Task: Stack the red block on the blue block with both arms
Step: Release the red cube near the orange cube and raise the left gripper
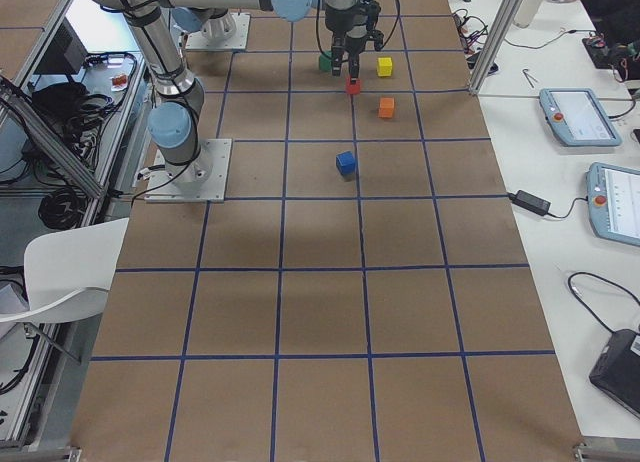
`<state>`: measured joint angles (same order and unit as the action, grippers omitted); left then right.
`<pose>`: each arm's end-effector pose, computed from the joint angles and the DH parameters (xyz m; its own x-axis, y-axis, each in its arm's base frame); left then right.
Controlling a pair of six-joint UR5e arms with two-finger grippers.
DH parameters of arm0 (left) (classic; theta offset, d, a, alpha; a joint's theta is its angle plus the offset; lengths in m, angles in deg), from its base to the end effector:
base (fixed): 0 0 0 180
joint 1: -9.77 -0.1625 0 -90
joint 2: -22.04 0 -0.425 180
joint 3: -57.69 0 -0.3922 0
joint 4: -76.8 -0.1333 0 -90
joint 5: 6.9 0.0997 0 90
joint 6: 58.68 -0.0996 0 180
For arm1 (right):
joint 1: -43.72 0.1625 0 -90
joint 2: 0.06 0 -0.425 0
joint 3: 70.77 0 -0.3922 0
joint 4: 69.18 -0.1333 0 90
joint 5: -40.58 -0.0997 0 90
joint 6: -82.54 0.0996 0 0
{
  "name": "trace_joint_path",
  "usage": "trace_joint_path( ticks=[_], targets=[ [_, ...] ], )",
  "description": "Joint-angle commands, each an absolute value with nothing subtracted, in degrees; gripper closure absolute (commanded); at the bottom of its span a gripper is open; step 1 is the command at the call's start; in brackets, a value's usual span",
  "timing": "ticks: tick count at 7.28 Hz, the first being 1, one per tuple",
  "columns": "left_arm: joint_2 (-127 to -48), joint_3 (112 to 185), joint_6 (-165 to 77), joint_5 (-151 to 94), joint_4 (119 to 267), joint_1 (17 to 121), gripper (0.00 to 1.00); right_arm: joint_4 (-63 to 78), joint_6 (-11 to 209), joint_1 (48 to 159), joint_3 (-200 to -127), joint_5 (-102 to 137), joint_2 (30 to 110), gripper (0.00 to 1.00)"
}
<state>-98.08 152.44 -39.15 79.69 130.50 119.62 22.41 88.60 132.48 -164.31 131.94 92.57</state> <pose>-0.3473 -0.5521 0.2090 -0.9979 0.0064 0.0644 0.0062 1.0000 -0.0036 0.1207 -0.4762 0.4824 -0.9916 0.1273 0.0223 0.1270 0.9918 -0.0143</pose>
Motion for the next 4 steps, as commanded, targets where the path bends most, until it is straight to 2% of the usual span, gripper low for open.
trace_joint_path(
  ticks=[1,4],
  targets=[
    [-97.2,152.3,-40.0,79.2,130.4,118.9,0.0,22.5,88.6,132.5,-164.3,132.0,92.6,0.0],
    [-89.2,152.8,-53.0,79.7,137.3,108.5,0.0,22.6,88.8,132.8,-164.2,131.5,92.7,0.0]
  ],
)
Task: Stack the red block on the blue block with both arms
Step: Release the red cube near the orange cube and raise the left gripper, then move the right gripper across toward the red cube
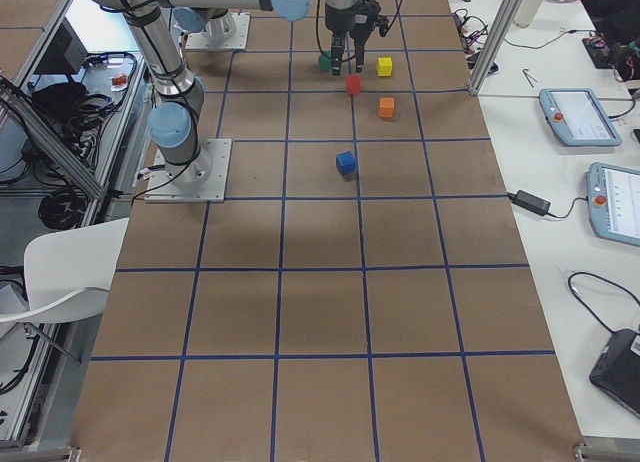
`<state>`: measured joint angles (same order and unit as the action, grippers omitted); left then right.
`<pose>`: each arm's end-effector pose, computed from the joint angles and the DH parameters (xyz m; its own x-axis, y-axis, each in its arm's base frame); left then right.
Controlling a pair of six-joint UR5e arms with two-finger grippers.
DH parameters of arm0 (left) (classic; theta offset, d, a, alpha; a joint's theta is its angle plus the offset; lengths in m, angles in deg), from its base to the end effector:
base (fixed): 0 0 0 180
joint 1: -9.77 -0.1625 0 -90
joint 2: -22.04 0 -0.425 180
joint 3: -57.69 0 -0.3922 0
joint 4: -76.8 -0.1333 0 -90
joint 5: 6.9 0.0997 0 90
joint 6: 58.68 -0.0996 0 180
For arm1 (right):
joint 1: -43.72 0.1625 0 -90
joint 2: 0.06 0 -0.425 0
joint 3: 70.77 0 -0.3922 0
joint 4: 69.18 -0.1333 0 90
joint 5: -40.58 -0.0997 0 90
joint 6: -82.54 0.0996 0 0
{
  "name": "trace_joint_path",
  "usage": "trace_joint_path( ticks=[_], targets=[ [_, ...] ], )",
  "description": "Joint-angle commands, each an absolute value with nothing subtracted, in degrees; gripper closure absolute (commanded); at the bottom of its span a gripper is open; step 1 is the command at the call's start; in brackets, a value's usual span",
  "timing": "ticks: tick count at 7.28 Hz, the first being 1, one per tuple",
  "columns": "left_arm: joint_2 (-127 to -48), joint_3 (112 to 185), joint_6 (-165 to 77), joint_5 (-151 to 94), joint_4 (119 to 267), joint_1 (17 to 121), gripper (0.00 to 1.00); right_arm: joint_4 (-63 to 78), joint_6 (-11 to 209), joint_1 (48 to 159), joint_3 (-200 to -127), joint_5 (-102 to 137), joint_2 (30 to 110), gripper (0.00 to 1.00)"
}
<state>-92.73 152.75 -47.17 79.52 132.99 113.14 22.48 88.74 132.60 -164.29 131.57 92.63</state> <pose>-0.2802 -0.5755 0.2611 -0.9965 0.0366 0.0749 0.0325 0.9979 -0.0556 0.1223 -0.4758 0.4832 -0.9917 0.1276 0.0156 0.1274 0.9917 -0.0163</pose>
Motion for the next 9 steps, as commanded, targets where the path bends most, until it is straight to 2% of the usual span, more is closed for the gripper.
trace_joint_path(
  ticks=[1,4,6,9],
  targets=[
    [-85.7,152.4,-61.7,80.0,142.7,104.2,0.0,22.7,88.8,133.1,-164.1,131.1,92.5,0.0],
    [-76.0,148.6,-63.8,83.5,158.7,100.4,0.0,23.4,88.8,135.0,-164.2,130.9,92.0,0.0],
    [-74.4,144.6,-63.3,84.0,163.5,100.6,0.0,24.3,94.5,138.0,-164.1,129.0,90.4,0.0],
    [-74.1,145.6,-63.3,84.0,163.4,100.6,0.0,30.8,100.9,144.4,-164.0,129.7,85.8,0.0]
  ],
)
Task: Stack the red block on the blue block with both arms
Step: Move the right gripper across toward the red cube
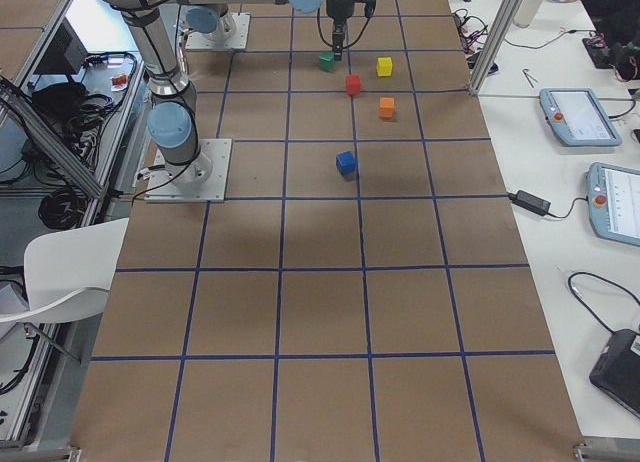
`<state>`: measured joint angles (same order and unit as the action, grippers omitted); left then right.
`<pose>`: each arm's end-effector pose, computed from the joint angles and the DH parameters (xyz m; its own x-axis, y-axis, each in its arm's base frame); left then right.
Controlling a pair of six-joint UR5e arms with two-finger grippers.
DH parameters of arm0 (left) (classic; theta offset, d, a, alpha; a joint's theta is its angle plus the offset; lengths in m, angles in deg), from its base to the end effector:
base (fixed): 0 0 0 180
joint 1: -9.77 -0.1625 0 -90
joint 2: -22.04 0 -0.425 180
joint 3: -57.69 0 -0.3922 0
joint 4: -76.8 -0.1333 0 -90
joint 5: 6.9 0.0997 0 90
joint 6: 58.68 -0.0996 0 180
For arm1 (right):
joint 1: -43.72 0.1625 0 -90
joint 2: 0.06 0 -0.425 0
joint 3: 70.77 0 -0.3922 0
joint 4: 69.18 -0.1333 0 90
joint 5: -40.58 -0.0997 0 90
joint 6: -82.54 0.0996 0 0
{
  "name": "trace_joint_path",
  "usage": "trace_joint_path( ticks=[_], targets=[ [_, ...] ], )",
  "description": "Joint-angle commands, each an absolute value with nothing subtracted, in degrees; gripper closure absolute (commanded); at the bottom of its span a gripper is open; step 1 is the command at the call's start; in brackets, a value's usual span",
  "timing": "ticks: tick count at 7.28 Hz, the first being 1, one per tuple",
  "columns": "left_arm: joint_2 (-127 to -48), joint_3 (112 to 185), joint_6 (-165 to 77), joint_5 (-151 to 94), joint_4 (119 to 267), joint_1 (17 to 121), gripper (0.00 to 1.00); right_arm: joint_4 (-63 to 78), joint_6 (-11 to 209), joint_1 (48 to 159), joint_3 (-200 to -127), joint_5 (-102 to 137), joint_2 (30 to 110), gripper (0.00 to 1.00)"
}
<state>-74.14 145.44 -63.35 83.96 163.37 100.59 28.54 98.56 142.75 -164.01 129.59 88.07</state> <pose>-0.1395 -0.5339 0.4577 -0.9953 0.0958 -0.0142 0.0957 0.9954 0.0099 0.2132 -0.4811 0.4574 -0.9923 0.1207 -0.0292 0.1218 0.9918 -0.0390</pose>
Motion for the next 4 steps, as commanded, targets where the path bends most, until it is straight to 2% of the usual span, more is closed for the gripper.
trace_joint_path(
  ticks=[1,4],
  targets=[
    [-74.1,145.7,-63.3,84.0,163.4,100.6,0.0,34.2,102.6,145.2,-164.0,129.5,83.8,0.0],
    [-74.5,145.8,-63.3,83.8,163.0,100.6,0.0,40.1,104.2,150.1,-163.9,129.9,79.3,0.0]
  ],
)
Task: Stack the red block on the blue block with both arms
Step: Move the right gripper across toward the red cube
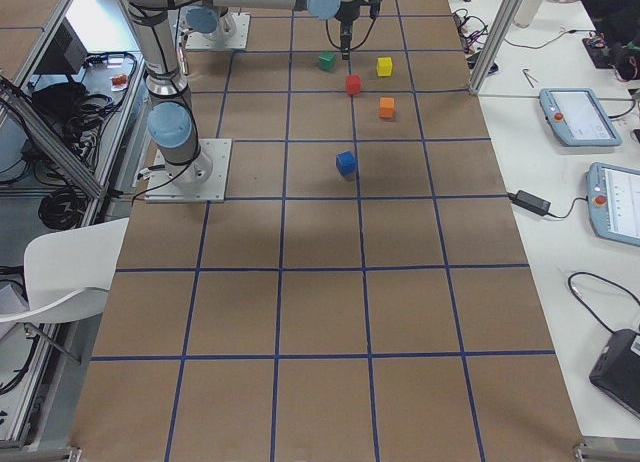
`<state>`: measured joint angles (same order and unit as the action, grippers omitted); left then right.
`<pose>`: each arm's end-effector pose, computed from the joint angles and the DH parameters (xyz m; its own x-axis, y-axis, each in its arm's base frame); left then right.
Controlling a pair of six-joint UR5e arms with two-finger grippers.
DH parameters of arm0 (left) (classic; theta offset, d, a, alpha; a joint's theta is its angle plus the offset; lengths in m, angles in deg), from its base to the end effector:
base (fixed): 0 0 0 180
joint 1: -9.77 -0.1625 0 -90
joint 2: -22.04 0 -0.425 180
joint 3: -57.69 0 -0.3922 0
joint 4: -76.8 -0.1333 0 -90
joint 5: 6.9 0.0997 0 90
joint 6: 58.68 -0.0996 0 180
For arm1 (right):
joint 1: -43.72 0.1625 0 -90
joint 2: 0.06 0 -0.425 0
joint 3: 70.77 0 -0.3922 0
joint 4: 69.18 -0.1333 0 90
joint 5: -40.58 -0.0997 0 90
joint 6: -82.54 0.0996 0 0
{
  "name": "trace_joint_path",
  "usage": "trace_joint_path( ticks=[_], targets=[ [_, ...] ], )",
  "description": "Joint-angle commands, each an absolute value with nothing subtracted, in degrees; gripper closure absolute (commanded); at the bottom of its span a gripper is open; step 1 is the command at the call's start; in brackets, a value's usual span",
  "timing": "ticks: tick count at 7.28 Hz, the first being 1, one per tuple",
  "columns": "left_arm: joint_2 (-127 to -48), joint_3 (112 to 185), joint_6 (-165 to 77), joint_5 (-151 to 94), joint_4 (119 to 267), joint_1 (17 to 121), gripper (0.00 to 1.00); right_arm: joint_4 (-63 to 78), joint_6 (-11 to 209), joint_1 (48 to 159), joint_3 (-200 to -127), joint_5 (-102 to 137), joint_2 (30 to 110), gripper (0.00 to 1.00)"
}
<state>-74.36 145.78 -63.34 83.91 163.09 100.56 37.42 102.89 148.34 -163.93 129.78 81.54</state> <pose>-0.1393 -0.5348 0.4532 -0.9954 0.0952 -0.0130 0.0950 0.9954 0.0147 0.2703 -0.5024 0.4139 -0.9943 0.0974 -0.0436 0.1006 0.9919 -0.0775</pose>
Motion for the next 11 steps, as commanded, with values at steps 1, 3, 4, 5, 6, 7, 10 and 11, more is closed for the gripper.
trace_joint_path(
  ticks=[1,3,4,5,6,7,10,11],
  targets=[
    [-74.4,145.8,-63.3,83.8,163.0,100.6,0.0,40.8,106.2,150.9,-163.9,129.8,78.3,0.0],
    [-74.1,145.7,-63.3,83.8,163.1,100.6,0.0,44.3,106.4,151.7,-163.9,129.5,75.8,0.0],
    [-74.2,145.7,-63.3,83.7,163.1,100.6,0.0,46.4,105.2,153.0,-163.8,129.7,73.9,0.0],
    [-74.3,145.8,-63.3,83.7,163.1,100.6,0.0,47.5,105.3,153.6,-163.5,129.9,72.0,0.0],
    [-74.3,145.5,-63.3,83.7,163.0,100.5,0.0,48.2,104.9,154.0,-162.9,129.8,70.7,0.0],
    [-74.2,145.5,-63.3,83.7,163.0,100.5,0.0,48.3,104.0,154.4,-161.8,129.8,68.2,0.0],
    [-74.5,145.8,-63.3,83.7,162.8,100.5,0.0,54.7,104.8,155.3,-160.9,129.2,63.0,0.0],
    [-74.5,145.8,-63.3,83.7,162.8,100.5,0.0,54.7,104.9,155.3,-160.9,129.2,62.4,0.0]
  ],
)
